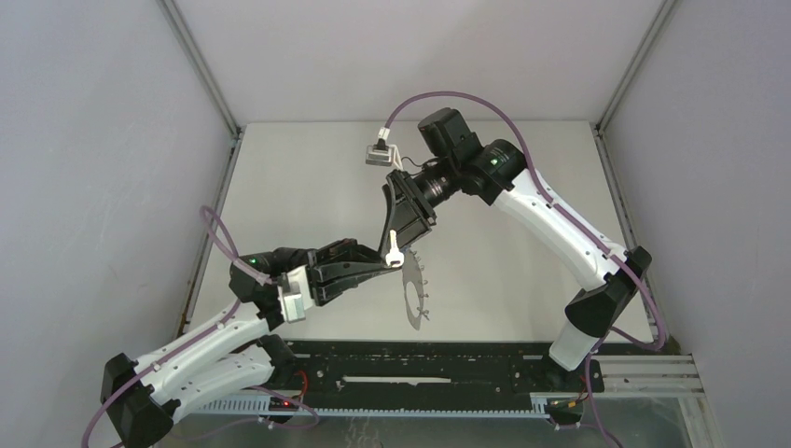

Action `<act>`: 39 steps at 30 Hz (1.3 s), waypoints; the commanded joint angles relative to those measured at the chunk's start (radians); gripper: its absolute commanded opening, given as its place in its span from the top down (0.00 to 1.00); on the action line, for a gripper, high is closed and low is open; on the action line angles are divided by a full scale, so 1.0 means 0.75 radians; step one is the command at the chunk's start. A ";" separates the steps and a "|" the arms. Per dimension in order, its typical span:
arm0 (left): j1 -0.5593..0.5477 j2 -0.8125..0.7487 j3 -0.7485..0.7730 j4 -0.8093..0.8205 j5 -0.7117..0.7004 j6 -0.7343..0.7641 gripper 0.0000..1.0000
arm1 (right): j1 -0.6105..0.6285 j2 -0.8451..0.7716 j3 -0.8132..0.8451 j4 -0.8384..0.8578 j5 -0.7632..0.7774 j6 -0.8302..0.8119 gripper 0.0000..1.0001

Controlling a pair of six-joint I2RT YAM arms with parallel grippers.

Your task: Put the keys on the keyring

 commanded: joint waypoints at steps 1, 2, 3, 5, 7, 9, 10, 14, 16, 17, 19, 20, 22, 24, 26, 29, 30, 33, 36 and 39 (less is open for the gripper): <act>-0.008 -0.021 0.024 0.174 -0.045 0.142 1.00 | -0.017 0.032 -0.014 0.056 0.177 0.041 0.00; -0.010 -0.021 0.025 0.174 -0.040 0.155 1.00 | -0.017 0.032 -0.012 0.056 0.179 0.044 0.00; -0.009 -0.023 0.023 0.176 -0.035 0.169 1.00 | -0.017 0.032 -0.011 0.056 0.183 0.049 0.00; -0.010 -0.026 0.018 0.177 -0.025 0.203 1.00 | -0.019 0.034 -0.008 0.046 0.189 0.049 0.00; -0.010 -0.029 0.013 0.177 -0.016 0.227 1.00 | -0.023 0.035 -0.008 0.045 0.193 0.056 0.00; -0.010 -0.030 0.010 0.177 -0.010 0.246 1.00 | -0.023 0.033 -0.006 0.049 0.189 0.065 0.00; -0.010 -0.029 0.010 0.175 -0.010 0.254 1.00 | -0.020 0.031 -0.007 0.059 0.189 0.071 0.00; -0.012 -0.029 0.011 0.176 -0.022 0.288 1.00 | -0.012 0.022 -0.009 0.092 0.181 0.101 0.00; -0.012 -0.029 0.007 0.177 -0.026 0.319 1.00 | -0.007 0.014 -0.020 0.141 0.179 0.131 0.00; -0.011 -0.029 0.003 0.177 -0.028 0.336 1.00 | -0.007 0.010 -0.026 0.165 0.179 0.149 0.00; -0.011 -0.026 -0.002 0.177 -0.033 0.369 1.00 | -0.010 0.001 -0.035 0.234 0.182 0.200 0.00; -0.012 -0.026 -0.002 0.177 -0.034 0.375 1.00 | -0.013 -0.004 -0.039 0.276 0.185 0.232 0.00; -0.012 -0.025 -0.003 0.177 -0.032 0.369 1.00 | -0.023 -0.019 -0.051 0.367 0.194 0.298 0.00; -0.012 -0.026 -0.004 0.177 -0.026 0.361 1.00 | -0.036 -0.037 -0.055 0.433 0.209 0.344 0.00; -0.012 -0.029 -0.001 0.177 -0.026 0.332 1.00 | -0.055 -0.050 -0.050 0.471 0.231 0.364 0.00; -0.012 -0.032 0.002 0.177 -0.025 0.270 1.00 | -0.090 -0.061 -0.044 0.506 0.262 0.380 0.00; -0.013 -0.033 0.002 0.174 -0.020 0.266 1.00 | -0.096 -0.062 -0.044 0.520 0.263 0.391 0.00; -0.011 -0.039 0.007 0.164 -0.029 0.246 1.00 | -0.108 -0.056 -0.033 0.539 0.259 0.402 0.00; -0.012 -0.039 0.012 0.160 -0.046 0.168 1.00 | -0.129 -0.054 -0.003 0.543 0.278 0.398 0.00; -0.014 -0.037 0.018 0.153 -0.087 0.044 1.00 | -0.193 -0.060 0.069 0.452 0.375 0.293 0.00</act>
